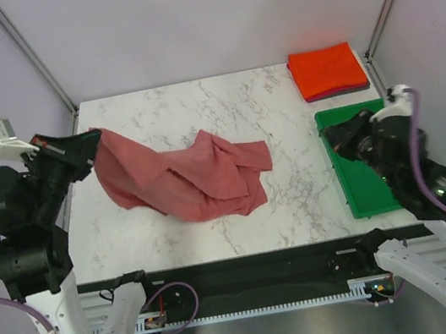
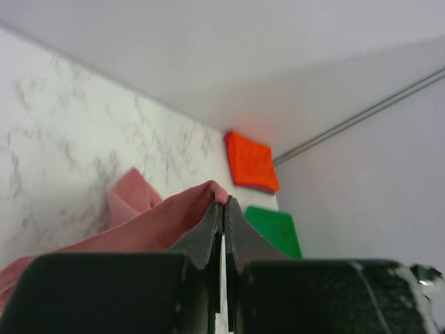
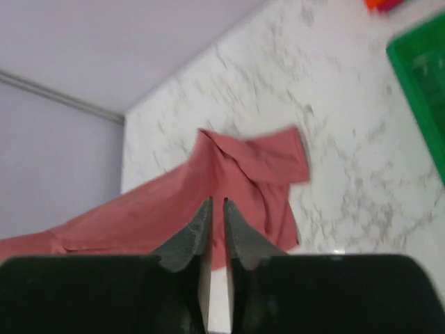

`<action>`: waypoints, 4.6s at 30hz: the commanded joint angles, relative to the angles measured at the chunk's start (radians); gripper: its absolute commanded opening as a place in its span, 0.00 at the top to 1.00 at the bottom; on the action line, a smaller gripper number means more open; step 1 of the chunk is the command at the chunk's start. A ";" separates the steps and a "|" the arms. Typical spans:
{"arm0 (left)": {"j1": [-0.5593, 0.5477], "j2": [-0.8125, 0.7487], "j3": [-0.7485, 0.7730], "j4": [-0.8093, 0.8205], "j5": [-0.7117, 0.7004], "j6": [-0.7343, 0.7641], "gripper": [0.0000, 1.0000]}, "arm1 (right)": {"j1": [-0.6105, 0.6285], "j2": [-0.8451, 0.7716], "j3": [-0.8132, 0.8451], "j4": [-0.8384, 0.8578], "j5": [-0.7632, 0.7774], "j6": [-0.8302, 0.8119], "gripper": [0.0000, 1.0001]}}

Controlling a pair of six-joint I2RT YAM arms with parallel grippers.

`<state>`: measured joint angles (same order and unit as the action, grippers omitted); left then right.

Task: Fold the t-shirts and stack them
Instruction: Flatten the tshirt out

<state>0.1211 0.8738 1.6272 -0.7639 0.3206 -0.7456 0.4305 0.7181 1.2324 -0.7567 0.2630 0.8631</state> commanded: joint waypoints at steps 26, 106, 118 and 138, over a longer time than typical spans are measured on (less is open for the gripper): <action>0.002 -0.076 -0.639 -0.012 -0.117 0.175 0.98 | 0.324 0.902 -0.329 0.666 -0.166 0.089 0.53; -0.021 0.661 0.783 0.212 -0.092 -0.068 0.98 | -0.213 0.826 0.985 0.478 -0.025 -0.322 1.00; -0.029 -0.076 -0.300 0.157 -0.107 0.052 0.98 | -0.213 0.192 0.005 0.260 -0.131 -0.271 1.00; -0.029 -0.380 -0.813 -0.152 -0.442 0.026 0.98 | -0.214 -0.215 -0.628 -0.156 -0.300 -0.107 1.00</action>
<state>0.0917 0.4900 0.8055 -0.9440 -0.0555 -0.7086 0.2188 0.5053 0.5995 -0.9031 -0.0448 0.7387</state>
